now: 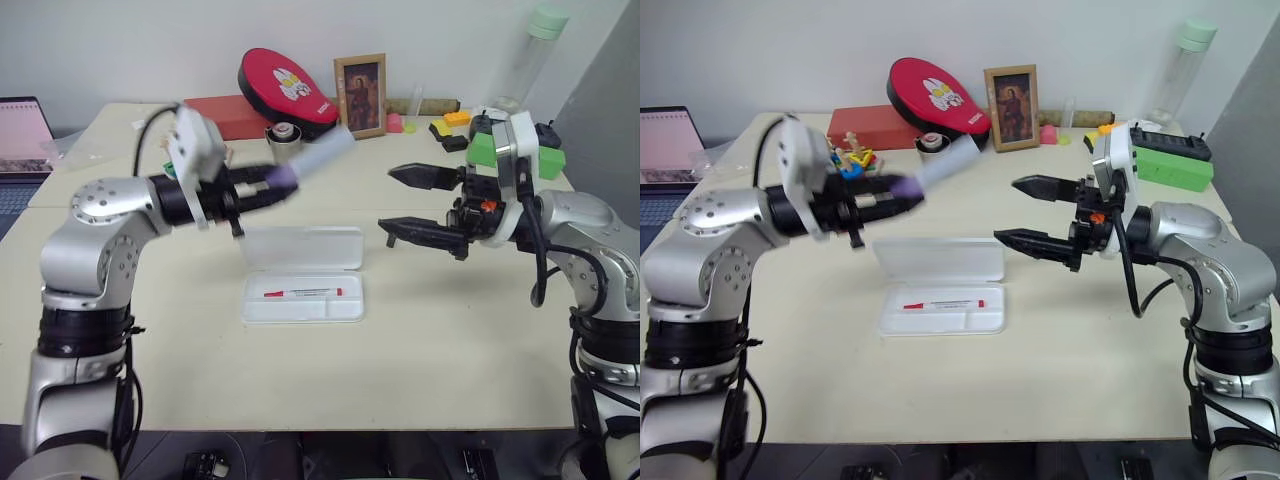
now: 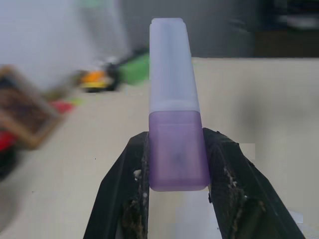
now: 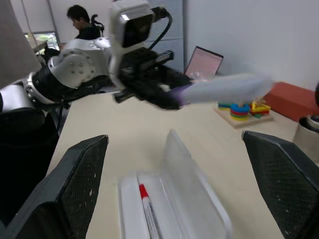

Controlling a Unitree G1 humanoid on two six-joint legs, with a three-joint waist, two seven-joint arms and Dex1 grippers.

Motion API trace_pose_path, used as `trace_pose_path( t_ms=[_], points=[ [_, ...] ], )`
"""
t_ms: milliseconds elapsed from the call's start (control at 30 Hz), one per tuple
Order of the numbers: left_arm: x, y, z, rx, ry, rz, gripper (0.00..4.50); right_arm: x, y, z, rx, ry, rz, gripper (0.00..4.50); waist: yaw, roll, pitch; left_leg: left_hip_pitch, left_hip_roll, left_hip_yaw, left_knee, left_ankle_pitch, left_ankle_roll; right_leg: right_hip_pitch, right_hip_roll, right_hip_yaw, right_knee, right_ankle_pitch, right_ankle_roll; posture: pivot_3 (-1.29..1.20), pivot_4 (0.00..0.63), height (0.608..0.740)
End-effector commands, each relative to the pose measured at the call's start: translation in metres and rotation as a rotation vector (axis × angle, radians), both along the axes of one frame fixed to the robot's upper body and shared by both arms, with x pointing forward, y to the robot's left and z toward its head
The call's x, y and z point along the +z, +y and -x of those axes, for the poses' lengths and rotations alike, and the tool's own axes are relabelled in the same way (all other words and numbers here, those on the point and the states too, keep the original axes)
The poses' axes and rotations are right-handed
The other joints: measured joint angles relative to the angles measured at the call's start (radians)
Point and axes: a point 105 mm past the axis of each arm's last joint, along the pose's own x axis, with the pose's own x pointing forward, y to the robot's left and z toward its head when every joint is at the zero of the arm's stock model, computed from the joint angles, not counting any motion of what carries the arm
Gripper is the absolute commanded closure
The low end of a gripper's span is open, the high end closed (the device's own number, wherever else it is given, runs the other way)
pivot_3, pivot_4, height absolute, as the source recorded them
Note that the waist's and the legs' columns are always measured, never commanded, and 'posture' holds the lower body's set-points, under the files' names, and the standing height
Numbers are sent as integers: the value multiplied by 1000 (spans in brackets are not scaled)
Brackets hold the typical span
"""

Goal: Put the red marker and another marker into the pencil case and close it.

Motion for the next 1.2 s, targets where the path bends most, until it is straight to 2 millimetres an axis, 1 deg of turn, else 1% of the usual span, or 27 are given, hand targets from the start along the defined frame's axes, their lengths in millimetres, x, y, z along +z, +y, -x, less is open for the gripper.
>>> trace_pose_path(
  t_ms=[33,100,233,300,433,700,867,933,967,1000,1167,1200],
  points=[
    [-40,10,22,-102,63,-289,3259,-7,-1,15,11,-30,63,0,-5,0,0,0,0,0,0,0,0,0,0,0,0,0,0,0,150,740],
    [-54,16,27,-121,115,-330,3259,-14,1,17,6,-24,91,0,-4,0,0,1,0,1,0,0,0,0,0,1,0,0,0,0,150,740],
    [-77,31,18,-90,120,-442,3259,-28,5,18,-9,-17,147,0,3,0,0,0,0,1,1,0,0,0,0,1,-1,-1,2,0,150,740],
    [-84,35,16,-88,120,-481,3259,-36,6,17,-19,-10,176,0,7,0,0,0,0,1,1,0,0,0,0,1,-1,-1,2,0,150,740],
    [-91,39,14,-88,111,-532,3259,-43,7,16,-21,-5,196,0,15,0,0,-1,0,1,0,0,0,-1,0,1,-1,-1,1,0,150,740],
    [-103,47,12,-60,104,-598,3259,-46,10,16,-13,-1,192,0,20,0,0,-1,0,1,0,0,0,-1,0,1,-1,-1,1,0,150,740],
    [-104,43,11,-59,104,-585,3259,-46,11,16,-10,1,189,0,20,0,0,-1,0,1,0,0,0,-1,0,1,-1,-1,1,0,150,740],
    [-103,41,8,-46,94,-576,2555,-46,11,16,-9,1,188,0,20,0,0,-1,0,1,0,0,0,-1,0,1,-1,-1,1,0,150,740],
    [-104,41,7,-43,93,-577,2507,-46,12,16,-8,2,188,0,20,0,0,-1,0,1,0,0,0,-1,0,1,-1,-1,1,0,150,740],
    [-104,41,7,-42,93,-579,2331,-46,12,16,-8,2,188,0,20,0,0,-1,0,1,0,0,0,-1,0,1,-1,-1,1,0,150,740],
    [-104,41,4,-33,77,-580,1254,-47,12,16,-4,8,183,0,20,0,0,-1,0,1,1,0,0,-1,0,0,-1,-1,1,0,150,740],
    [-103,41,3,-30,73,-577,1115,-47,12,17,-3,10,182,0,20,0,0,-1,0,1,0,0,0,-1,0,0,-1,-1,1,0,150,740]
  ],
)
